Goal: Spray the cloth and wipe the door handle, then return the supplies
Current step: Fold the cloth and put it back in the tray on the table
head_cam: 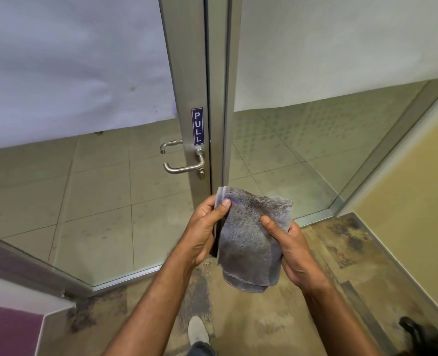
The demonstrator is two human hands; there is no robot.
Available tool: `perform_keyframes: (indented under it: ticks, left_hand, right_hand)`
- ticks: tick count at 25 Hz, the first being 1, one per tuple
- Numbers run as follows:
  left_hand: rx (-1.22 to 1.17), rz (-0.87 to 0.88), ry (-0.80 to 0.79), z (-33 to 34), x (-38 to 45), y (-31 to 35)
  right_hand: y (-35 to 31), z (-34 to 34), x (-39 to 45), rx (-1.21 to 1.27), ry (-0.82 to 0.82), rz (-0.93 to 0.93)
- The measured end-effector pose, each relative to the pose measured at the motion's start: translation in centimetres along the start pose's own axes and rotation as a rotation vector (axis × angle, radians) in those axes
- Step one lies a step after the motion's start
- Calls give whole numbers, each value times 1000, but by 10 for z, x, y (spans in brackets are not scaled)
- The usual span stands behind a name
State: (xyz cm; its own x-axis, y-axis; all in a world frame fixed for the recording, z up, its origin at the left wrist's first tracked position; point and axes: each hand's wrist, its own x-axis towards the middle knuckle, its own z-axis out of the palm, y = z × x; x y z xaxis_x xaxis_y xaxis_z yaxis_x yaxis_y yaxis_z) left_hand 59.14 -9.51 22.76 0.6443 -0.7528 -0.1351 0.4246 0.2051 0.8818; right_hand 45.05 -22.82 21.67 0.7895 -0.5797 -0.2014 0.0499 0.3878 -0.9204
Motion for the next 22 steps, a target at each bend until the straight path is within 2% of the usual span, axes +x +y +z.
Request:
perform_keyframes:
  ticks: [5, 10, 13, 16, 20, 22]
  left_hand:
    - [19, -33, 5, 16, -5, -9]
    - [168, -222, -141, 15, -22, -26]
    - [157, -198, -46, 28, -31, -25]
    - [129, -138, 9, 36, -38, -23]
    - [185, -123, 51, 38, -49, -23]
    - [210, -137, 47, 35, -54, -23]
  right_hand:
    - [-11, -13, -9, 84, 3, 6]
    - [-23, -22, -16, 116, 20, 54]
    - [-26, -25, -18, 126, 48, 61]
    - [-20, -34, -30, 149, -23, 59]
    - [-7, -45, -51, -88, -159, 101]
    - [-5, -48, -55, -133, -164, 75]
